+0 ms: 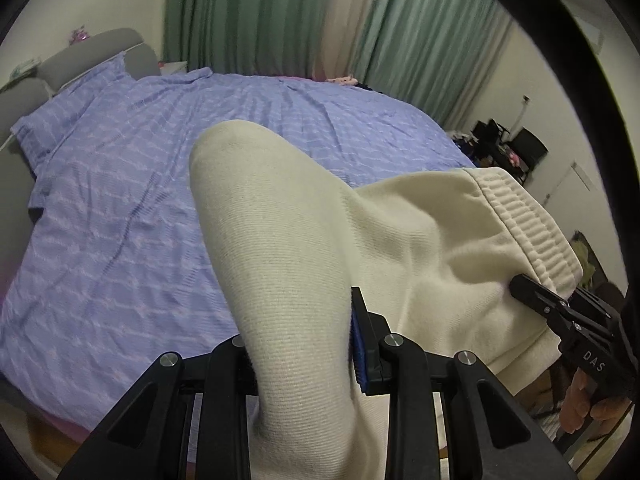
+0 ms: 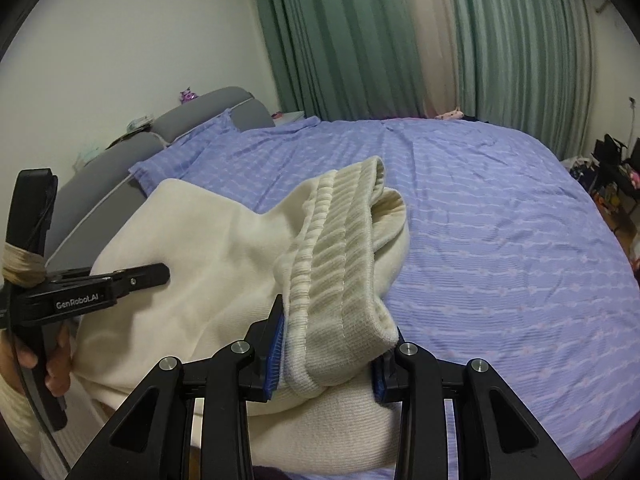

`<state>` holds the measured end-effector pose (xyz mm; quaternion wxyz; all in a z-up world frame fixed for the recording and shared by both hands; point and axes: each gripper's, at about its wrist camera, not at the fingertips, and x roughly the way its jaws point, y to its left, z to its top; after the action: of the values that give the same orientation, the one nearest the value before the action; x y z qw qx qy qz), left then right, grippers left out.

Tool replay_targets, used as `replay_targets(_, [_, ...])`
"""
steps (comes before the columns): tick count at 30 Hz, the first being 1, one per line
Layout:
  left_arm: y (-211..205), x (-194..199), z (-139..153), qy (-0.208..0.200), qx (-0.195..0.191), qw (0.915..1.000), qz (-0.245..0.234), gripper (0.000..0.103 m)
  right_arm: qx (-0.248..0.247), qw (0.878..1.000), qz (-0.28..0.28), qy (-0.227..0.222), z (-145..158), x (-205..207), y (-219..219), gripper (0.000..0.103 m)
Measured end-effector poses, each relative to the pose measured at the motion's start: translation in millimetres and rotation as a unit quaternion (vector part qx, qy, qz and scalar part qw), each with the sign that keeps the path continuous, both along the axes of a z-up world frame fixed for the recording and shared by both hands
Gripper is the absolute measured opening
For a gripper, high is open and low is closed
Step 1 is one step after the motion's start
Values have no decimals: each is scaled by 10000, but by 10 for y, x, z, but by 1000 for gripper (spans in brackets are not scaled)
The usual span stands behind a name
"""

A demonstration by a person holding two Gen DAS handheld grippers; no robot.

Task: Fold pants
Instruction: 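Lift the bundle with both tools, carry it beside the pillow, open both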

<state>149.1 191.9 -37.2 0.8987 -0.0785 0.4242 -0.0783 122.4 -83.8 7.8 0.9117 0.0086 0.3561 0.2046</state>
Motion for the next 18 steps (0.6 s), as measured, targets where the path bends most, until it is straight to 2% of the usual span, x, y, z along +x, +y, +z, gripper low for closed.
replay_targets(4, [571,84,-2,81,208,9990,-400,28,29,9993,-363,96,-25,-94,602,34])
replay_targets(8, [1105,178,-49,243,227,9980,-544,28,89,9981,-542,262,-104,-112,1184,35])
replay_targets(18, [2260,463,-446,465,140,9983,-327,28,-281,9976,-188,602,-378,254,2323,35])
